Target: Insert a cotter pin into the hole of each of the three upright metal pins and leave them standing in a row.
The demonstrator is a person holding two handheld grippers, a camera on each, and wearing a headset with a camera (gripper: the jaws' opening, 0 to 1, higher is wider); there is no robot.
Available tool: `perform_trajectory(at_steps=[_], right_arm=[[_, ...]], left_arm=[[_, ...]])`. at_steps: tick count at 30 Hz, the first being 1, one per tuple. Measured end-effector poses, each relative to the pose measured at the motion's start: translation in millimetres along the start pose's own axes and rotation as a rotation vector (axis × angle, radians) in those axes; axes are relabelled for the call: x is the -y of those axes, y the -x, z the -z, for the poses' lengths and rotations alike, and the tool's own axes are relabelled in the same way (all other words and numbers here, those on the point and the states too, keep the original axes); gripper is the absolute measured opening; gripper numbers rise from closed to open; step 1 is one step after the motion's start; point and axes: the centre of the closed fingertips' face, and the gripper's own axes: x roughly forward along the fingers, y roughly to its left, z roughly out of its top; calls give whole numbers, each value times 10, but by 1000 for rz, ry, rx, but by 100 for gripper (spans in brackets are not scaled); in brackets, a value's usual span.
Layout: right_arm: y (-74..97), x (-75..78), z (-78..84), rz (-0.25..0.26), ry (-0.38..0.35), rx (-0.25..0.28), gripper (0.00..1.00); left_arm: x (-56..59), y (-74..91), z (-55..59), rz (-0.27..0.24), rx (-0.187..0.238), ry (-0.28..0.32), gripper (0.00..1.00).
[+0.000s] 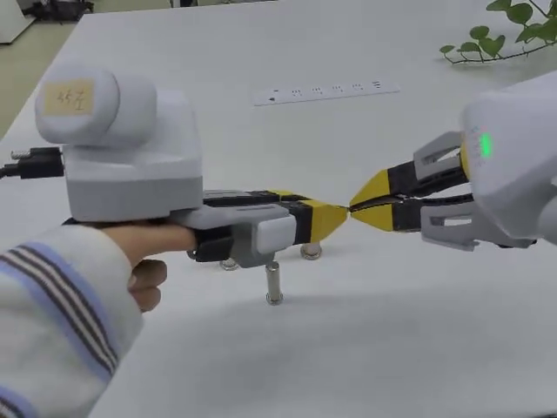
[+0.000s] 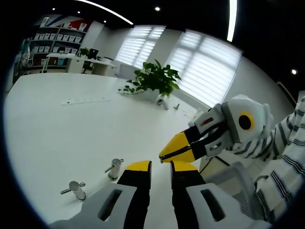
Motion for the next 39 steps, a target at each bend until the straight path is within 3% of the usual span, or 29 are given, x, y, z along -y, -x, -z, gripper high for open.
perform_trajectory(at_steps=[5,12,39], right_arm=[[-18,1,-69,6,21,14,0],[-41,-20,-146,-3,37,27,0],[-93,-79,-213,-15,41,27,0]], left_arm=[[8,-4,23,7,-11,-3,4],[-19,41,50,-1,-8,5,2],[-34,110,115,6,1,86,0]])
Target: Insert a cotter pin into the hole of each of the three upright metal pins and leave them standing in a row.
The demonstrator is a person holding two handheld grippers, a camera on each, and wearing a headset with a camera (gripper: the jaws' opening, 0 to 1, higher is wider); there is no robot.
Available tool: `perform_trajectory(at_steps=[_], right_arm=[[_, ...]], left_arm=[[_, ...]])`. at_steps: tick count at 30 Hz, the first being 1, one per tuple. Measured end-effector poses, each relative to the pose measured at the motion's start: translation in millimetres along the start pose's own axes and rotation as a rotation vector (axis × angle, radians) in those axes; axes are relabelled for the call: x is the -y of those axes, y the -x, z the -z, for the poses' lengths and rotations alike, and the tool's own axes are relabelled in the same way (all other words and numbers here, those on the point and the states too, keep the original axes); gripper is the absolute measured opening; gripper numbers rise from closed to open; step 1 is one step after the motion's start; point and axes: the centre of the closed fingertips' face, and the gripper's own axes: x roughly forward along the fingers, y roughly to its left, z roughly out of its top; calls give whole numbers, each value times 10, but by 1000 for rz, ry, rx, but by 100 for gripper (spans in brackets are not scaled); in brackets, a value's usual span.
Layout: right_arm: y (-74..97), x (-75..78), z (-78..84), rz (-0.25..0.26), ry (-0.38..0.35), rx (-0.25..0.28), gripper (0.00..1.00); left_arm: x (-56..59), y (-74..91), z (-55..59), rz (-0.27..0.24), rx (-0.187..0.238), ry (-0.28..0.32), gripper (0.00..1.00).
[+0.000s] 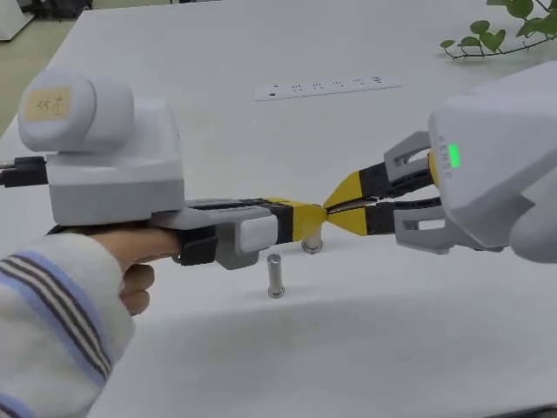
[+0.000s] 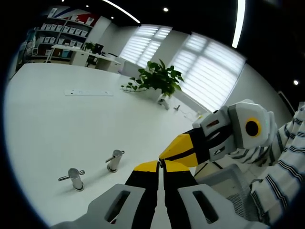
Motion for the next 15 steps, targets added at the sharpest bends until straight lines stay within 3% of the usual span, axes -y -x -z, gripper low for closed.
perform_trajectory(at_steps=[15], right_arm=[[-41,-46,-3,-17,29,-4,0]], left_arm=[[-22,17,67,-27,-28,-39,0]])
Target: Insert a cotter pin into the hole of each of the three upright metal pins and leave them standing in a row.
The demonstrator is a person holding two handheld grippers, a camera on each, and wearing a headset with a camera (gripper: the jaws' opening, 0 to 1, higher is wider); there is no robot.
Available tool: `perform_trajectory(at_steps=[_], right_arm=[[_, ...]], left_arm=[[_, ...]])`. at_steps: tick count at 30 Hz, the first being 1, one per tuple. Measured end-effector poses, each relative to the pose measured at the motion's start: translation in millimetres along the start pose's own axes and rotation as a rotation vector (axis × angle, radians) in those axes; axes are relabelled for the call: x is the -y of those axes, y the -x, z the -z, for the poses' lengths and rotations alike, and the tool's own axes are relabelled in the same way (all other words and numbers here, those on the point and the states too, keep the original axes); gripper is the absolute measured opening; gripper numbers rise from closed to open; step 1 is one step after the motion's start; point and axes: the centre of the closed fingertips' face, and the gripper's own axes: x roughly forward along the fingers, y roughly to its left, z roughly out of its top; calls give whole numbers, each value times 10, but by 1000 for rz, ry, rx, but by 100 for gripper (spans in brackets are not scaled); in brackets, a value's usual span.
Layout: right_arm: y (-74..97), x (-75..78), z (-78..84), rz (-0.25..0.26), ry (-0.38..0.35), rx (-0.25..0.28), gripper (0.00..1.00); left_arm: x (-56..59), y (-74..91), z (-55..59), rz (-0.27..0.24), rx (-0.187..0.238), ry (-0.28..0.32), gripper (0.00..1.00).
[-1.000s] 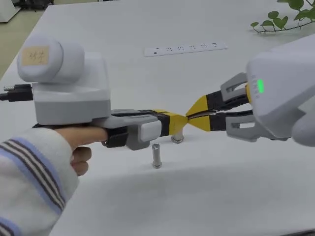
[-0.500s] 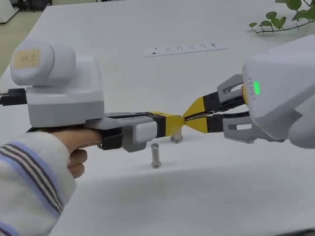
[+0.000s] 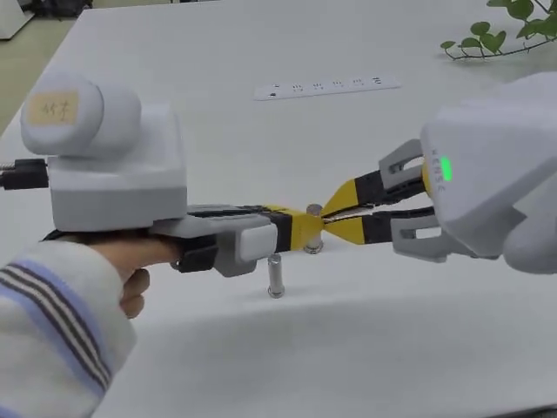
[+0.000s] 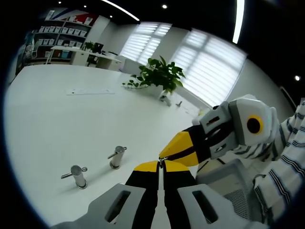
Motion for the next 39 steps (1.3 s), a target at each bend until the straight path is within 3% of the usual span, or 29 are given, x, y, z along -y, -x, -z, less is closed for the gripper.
perform_trajectory(at_steps=[4,6,8,10,17,19,23,28,39], right_arm=[[-12,-35,98,-27,-20,-34,11],[-20,-55,142,-35,-39,-47,15],[-25,-117,214,-64,-81,-76,17],[-39,-183,230,-96,-143,-72,19],[-49,-222,156,-154,-359,17,20],[-43,-248,122,-185,-410,44,20],[-46,-260,113,-204,-418,56,16],[-32,-300,-11,-252,-492,126,16],[-21,-368,-137,-291,-542,183,10]], left_arm=[[-52,35,71,-20,-24,-22,0],[-71,65,116,-30,-41,-64,0],[-88,97,157,-43,-60,-115,0],[-94,129,197,-57,-69,-141,0],[-13,223,249,-33,-76,-302,0],[33,237,243,-25,-74,-313,0],[109,249,193,-8,-65,-379,0],[191,268,132,13,-60,-446,0],[214,282,211,38,-106,-479,0]])
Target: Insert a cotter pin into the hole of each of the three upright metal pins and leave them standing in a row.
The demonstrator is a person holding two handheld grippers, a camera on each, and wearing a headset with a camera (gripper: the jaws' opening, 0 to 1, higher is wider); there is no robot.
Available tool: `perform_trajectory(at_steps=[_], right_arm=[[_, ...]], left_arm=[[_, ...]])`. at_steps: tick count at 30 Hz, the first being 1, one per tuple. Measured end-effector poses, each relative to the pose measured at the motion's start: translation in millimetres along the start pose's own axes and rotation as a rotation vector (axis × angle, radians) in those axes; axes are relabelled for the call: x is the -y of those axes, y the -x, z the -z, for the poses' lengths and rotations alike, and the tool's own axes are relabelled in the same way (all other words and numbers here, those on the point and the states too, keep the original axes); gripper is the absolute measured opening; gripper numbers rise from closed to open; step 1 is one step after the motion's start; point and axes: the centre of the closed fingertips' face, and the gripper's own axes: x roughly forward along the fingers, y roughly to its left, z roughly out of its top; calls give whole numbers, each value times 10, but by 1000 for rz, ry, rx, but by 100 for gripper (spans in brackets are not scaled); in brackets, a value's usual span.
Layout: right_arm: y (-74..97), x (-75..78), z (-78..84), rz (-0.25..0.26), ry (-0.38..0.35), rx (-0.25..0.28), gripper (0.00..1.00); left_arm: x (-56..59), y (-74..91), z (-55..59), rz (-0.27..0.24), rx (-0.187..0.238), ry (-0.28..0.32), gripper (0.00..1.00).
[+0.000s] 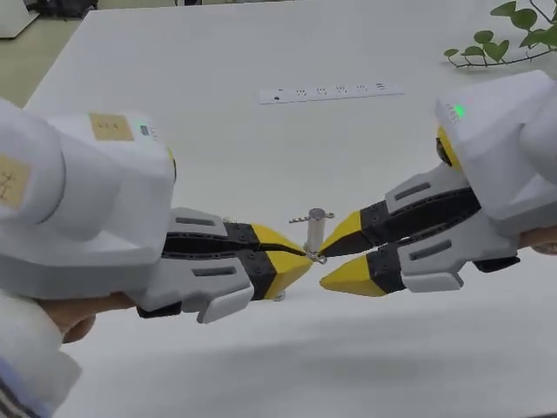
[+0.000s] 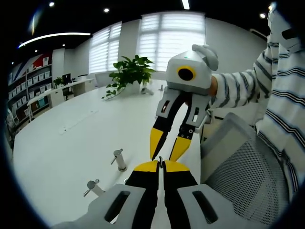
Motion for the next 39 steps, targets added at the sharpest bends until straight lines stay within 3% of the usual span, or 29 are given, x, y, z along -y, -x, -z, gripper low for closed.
perform_trajectory(at_steps=[11,39], right_arm=[[-33,-90,-10,-34,6,4,0],[-68,-146,22,-48,90,-28,0]], left_arm=[[47,-9,56,21,-13,-15,0],[55,-46,256,16,-52,-7,0]])
